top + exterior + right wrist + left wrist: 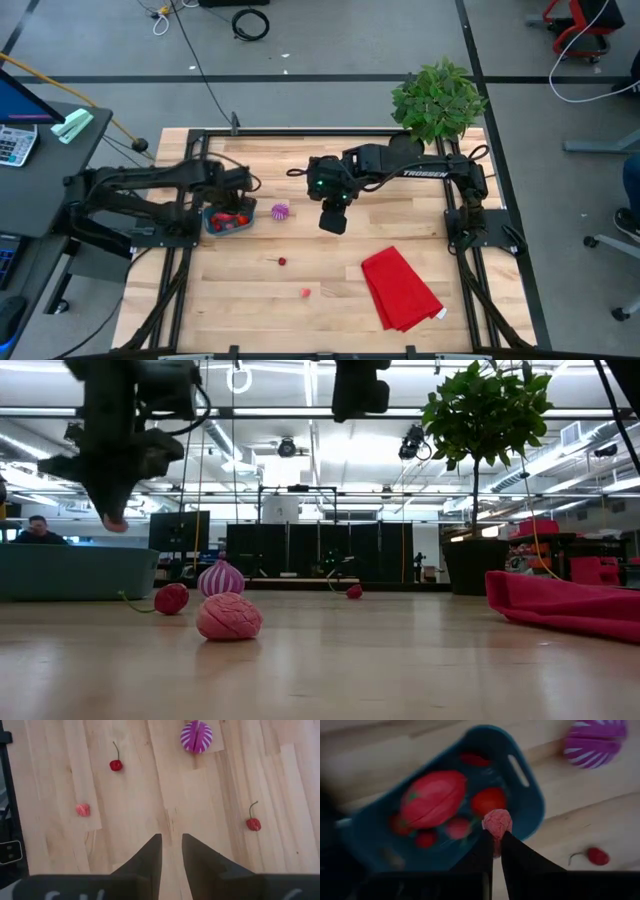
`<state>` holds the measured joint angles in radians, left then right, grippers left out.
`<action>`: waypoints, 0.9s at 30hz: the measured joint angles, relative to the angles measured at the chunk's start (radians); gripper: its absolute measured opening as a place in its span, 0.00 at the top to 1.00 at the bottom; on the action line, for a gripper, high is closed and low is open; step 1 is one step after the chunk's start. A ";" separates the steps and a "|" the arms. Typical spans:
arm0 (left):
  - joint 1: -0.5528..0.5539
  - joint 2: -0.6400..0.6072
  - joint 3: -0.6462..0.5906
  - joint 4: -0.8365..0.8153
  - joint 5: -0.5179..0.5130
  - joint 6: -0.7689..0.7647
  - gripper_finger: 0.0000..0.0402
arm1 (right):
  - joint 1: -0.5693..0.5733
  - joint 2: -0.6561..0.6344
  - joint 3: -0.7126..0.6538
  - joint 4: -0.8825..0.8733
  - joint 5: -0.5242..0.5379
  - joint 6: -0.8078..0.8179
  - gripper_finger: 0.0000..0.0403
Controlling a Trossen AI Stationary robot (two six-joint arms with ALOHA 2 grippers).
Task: Pick and placing Produce into tupperware
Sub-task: Put the top pink peach into the blue bin
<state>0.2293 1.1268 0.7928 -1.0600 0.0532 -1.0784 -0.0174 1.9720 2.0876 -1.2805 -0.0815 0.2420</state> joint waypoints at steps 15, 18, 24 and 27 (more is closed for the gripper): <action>-0.024 -0.014 -0.212 0.208 -0.077 -0.031 0.89 | 0.000 0.000 0.000 0.060 -0.001 0.002 0.79; -0.024 -0.014 -0.211 0.251 -0.079 -0.010 0.83 | 0.000 0.000 0.000 0.074 -0.001 0.003 0.79; -0.024 -0.014 -0.210 0.292 -0.083 -0.009 0.70 | 0.000 0.000 0.000 0.082 -0.001 0.027 0.79; -0.024 -0.014 -0.210 0.291 -0.084 -0.009 0.65 | 0.000 0.000 0.000 0.082 -0.001 0.027 0.79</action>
<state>0.2058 1.1126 0.5831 -0.7689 -0.0307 -1.0878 -0.0174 1.9720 2.0876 -1.1988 -0.0826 0.2691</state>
